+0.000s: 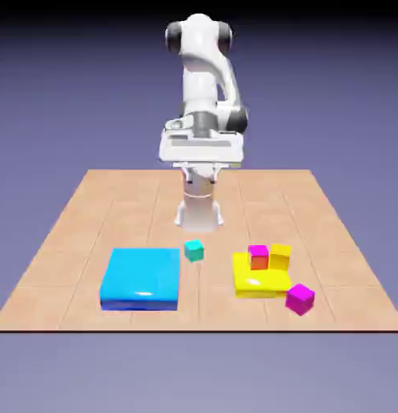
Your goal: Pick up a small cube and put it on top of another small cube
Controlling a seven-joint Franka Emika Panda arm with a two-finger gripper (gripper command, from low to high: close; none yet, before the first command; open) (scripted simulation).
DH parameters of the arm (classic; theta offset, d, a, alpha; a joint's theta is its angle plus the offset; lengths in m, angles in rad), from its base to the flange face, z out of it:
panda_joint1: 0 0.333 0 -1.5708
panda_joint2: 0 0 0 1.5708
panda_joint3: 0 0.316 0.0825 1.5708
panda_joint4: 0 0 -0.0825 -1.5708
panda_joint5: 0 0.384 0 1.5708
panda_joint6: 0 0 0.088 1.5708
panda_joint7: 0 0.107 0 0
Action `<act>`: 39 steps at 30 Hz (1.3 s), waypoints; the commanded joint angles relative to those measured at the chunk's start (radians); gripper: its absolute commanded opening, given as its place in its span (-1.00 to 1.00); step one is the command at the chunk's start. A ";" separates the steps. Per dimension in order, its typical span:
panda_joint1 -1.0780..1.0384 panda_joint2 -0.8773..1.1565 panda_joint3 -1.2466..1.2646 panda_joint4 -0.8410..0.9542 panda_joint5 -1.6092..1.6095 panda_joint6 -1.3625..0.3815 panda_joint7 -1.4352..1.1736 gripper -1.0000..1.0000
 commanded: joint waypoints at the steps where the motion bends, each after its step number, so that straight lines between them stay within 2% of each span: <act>1: 0.008 0.036 0.010 0.030 -0.008 -0.032 0.002 0.00; 31: 0.245 1.115 0.315 0.912 -0.241 -0.974 0.076 0.00; 36: 0.255 1.207 0.284 0.859 -0.285 -0.833 0.104 0.00; 37: 0.255 1.207 0.284 0.859 -0.285 -0.833 0.104 -1.00; 39: 0.252 1.179 0.294 0.876 -0.271 -0.876 0.095 -1.00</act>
